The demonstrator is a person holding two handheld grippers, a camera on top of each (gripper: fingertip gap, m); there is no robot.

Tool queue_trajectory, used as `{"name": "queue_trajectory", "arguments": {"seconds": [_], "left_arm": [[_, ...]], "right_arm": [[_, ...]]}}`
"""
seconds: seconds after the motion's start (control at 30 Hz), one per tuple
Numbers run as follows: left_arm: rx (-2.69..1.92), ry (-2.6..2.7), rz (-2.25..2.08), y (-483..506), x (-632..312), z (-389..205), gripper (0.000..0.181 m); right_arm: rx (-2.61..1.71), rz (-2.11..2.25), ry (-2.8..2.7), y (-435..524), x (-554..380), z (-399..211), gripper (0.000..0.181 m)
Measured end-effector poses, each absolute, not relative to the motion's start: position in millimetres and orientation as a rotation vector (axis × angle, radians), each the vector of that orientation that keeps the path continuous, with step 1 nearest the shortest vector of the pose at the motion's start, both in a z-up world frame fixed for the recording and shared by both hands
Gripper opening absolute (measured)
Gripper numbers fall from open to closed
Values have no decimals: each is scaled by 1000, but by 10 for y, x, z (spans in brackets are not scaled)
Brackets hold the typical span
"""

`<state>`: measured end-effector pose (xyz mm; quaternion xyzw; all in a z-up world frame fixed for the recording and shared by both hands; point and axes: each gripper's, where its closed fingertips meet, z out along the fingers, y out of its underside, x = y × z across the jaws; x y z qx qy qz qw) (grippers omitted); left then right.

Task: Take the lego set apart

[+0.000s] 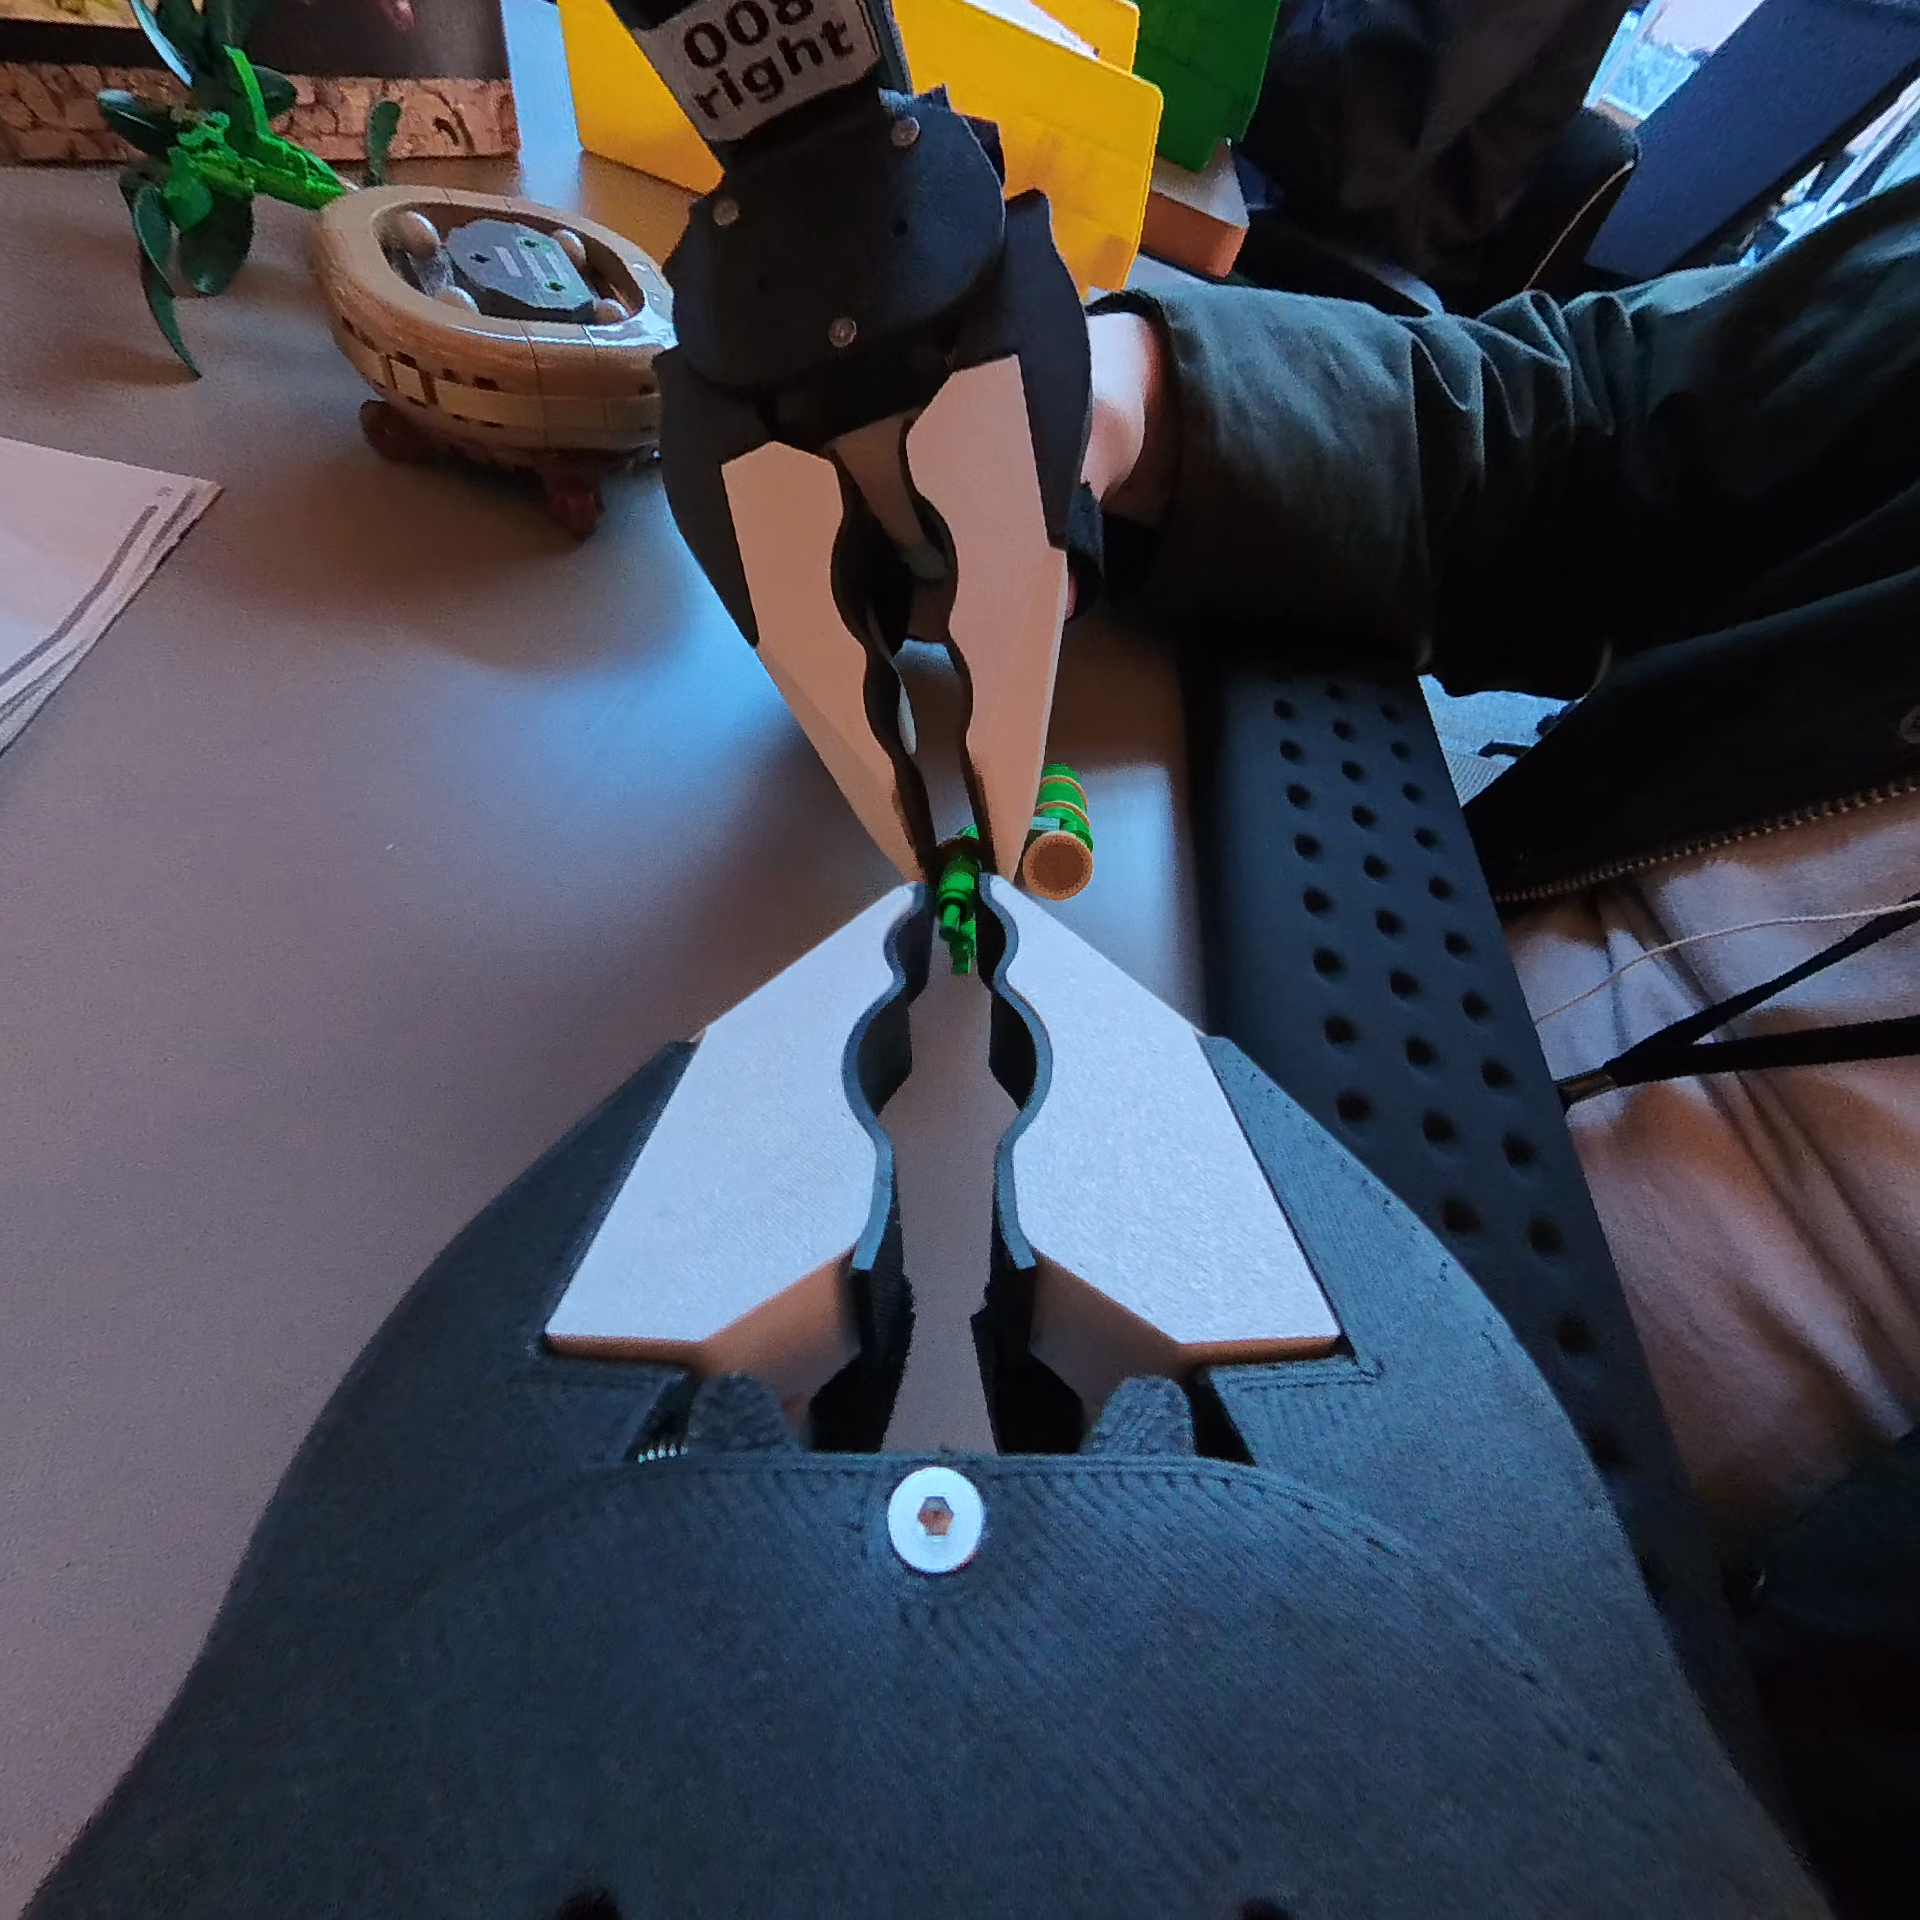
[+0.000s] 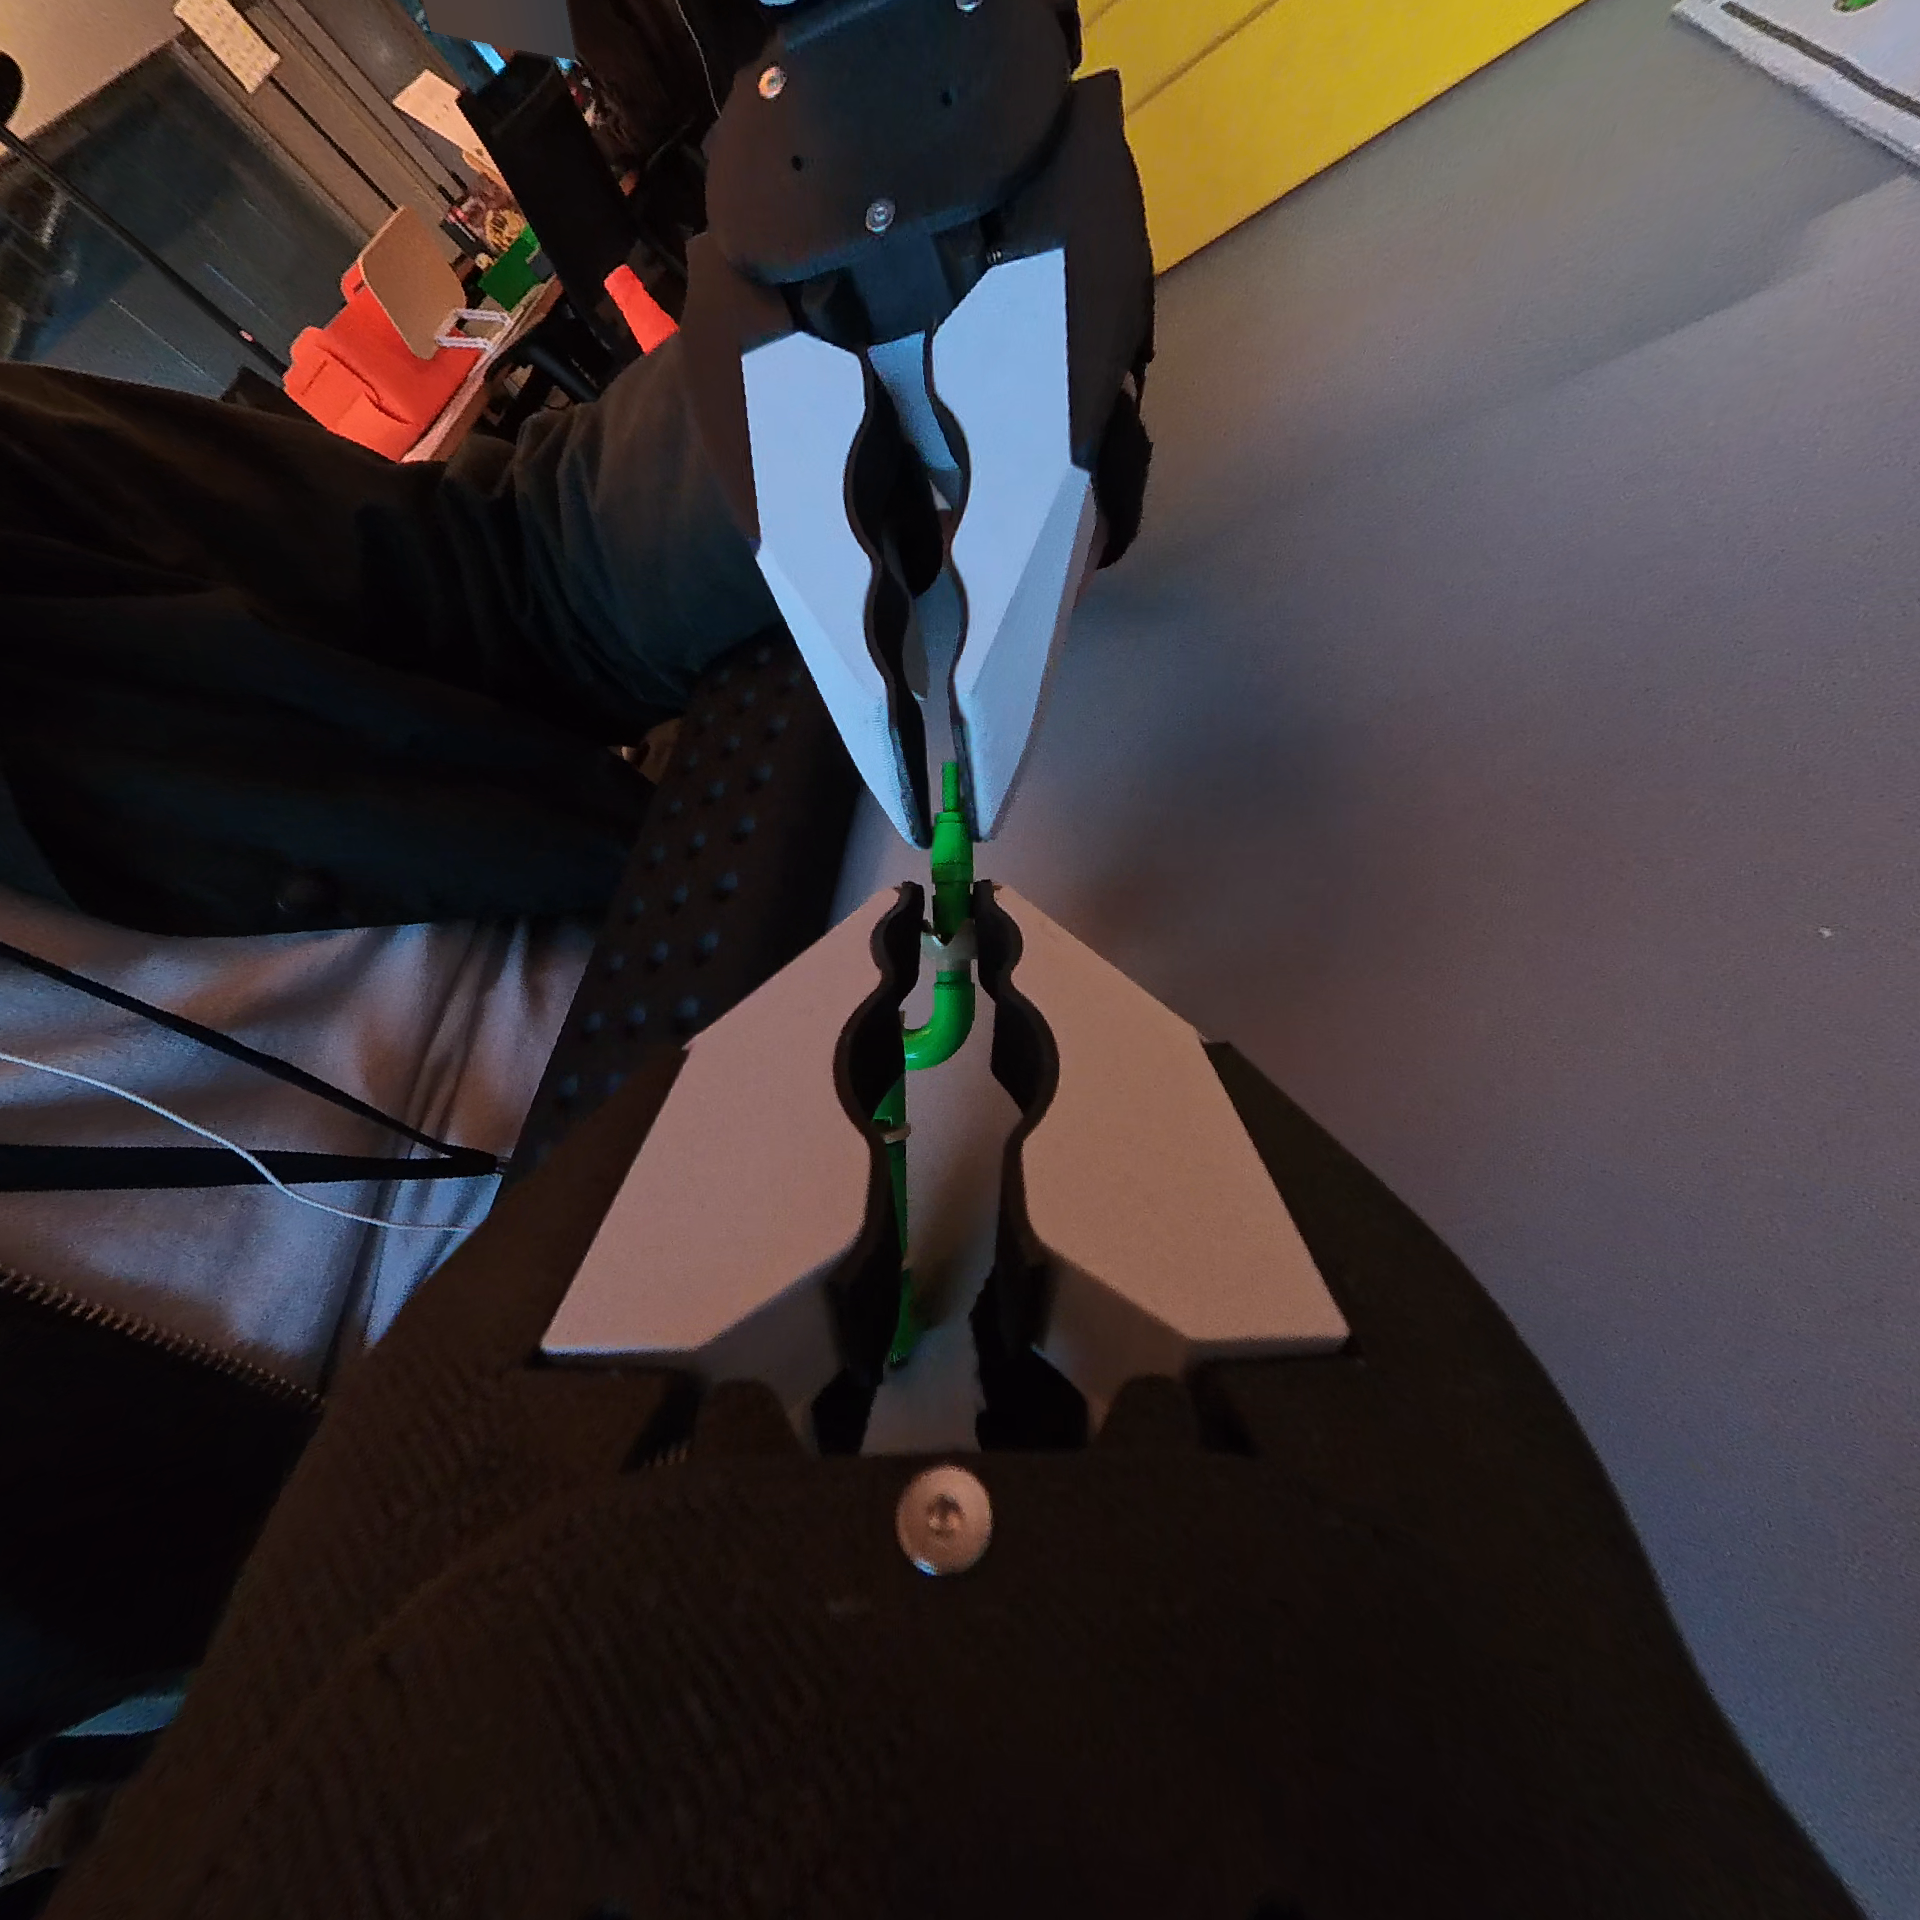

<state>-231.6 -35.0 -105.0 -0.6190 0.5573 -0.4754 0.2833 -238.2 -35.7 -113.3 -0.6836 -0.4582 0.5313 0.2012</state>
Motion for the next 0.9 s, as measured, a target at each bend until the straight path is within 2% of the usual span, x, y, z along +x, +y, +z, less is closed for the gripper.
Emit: {"name": "queue_trajectory", "arguments": {"seconds": [0.07,0.17,0.27,0.47,0.63,0.9], "left_arm": [[-1651,1499,-1263,-352,-2317,-1050,6],[-1648,1476,-1252,-312,-2333,-1027,6],[-1652,1456,-1265,-295,-2350,-1004,6],[-1654,1459,-1271,-297,-2350,-1009,6],[-1648,1470,-1263,-306,-2347,-1017,6],[-1690,1473,-1304,-331,-2335,-1073,14]], "right_arm": [[-1902,1494,-1278,-360,-2380,-1130,9],[-1882,1519,-1220,-298,-2345,-1051,24],[-1836,1448,-1176,-181,-2241,-951,28],[-1906,1470,-1245,-296,-2268,-1098,26],[-1970,1484,-1322,-404,-2337,-1250,7],[-1991,1424,-1362,-418,-2323,-1267,6]]}}
